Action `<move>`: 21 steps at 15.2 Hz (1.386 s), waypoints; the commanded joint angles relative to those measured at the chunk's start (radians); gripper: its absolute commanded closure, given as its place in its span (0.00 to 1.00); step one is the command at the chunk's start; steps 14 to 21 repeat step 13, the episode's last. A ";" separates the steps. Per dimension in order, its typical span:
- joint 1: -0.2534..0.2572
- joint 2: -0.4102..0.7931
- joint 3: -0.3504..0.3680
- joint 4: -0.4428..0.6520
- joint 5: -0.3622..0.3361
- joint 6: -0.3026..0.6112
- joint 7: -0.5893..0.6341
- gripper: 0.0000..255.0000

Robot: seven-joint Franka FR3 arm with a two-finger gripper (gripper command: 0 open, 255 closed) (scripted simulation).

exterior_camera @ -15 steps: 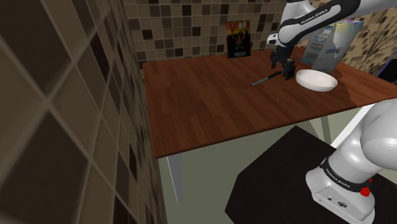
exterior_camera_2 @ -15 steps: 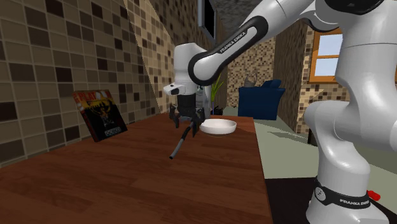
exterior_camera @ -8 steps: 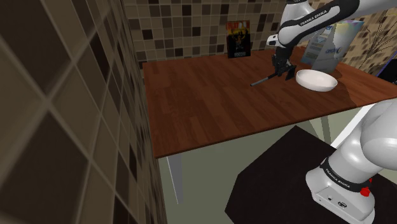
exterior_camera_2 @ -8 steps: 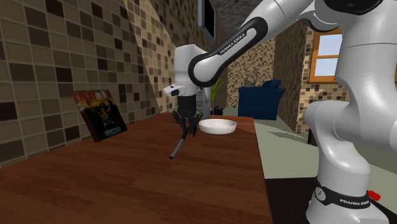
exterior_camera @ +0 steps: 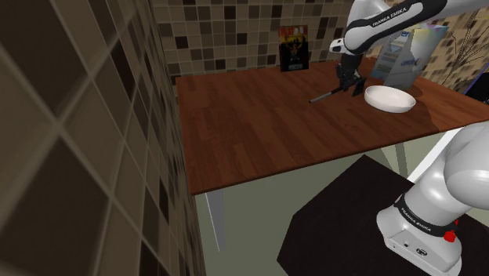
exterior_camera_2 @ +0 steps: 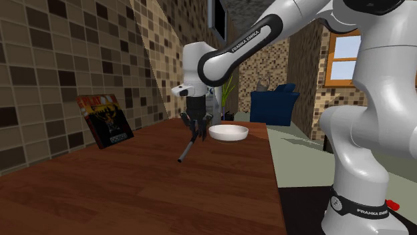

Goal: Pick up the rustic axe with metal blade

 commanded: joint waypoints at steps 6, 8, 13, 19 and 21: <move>0.003 -0.043 0.012 0.058 -0.007 -0.098 -0.005 1.00; 0.004 -0.053 0.015 0.077 -0.008 -0.125 -0.007 1.00; 0.006 -0.067 0.020 0.107 -0.009 -0.168 -0.011 1.00; 0.006 -0.067 0.020 0.107 -0.009 -0.168 -0.011 1.00; 0.006 -0.067 0.020 0.107 -0.009 -0.168 -0.011 1.00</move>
